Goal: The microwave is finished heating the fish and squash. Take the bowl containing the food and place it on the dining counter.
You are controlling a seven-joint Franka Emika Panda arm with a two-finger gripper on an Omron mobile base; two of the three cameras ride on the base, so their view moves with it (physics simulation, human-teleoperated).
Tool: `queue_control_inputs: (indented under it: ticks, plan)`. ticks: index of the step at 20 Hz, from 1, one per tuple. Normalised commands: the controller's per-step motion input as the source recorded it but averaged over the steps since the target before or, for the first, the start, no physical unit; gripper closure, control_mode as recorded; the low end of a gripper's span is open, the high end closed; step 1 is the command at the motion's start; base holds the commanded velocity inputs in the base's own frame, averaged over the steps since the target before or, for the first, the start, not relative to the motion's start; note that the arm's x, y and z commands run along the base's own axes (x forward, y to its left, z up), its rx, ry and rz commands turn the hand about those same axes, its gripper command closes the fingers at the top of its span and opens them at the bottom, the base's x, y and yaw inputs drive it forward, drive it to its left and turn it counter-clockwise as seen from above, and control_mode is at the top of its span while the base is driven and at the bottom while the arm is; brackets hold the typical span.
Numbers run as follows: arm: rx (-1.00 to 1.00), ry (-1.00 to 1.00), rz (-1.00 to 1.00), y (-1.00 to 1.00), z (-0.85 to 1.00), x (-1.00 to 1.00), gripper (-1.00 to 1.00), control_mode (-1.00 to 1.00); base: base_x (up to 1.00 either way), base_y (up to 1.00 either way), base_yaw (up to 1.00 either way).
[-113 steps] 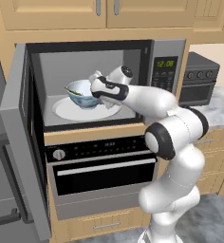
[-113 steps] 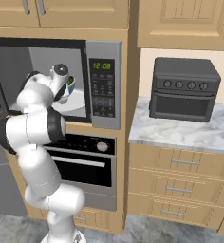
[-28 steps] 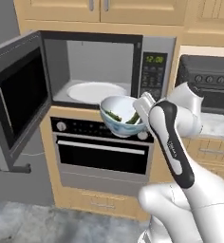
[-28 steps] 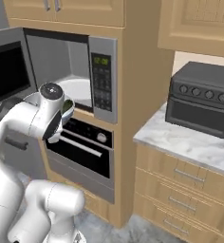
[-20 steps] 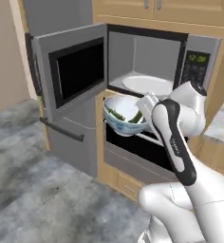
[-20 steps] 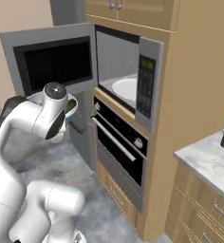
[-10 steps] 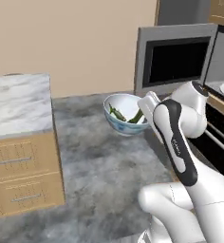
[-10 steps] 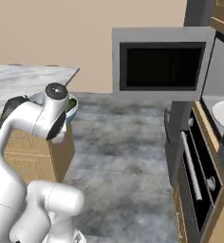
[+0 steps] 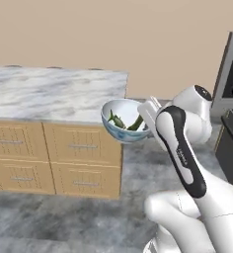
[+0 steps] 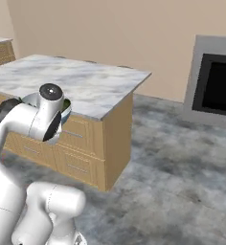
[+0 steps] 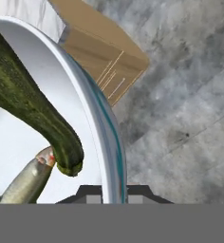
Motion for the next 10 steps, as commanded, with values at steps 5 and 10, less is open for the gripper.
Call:
queue_control_inputs:
  ticks: [5,10]
  plan:
    - [0.0,0.0,0.0,0.0,0.0,0.0,1.0,1.0,0.92,1.0,-0.04]
    - [0.0,0.0,0.0,0.0,0.0,0.0,1.0,1.0,1.0,1.0,-0.28]
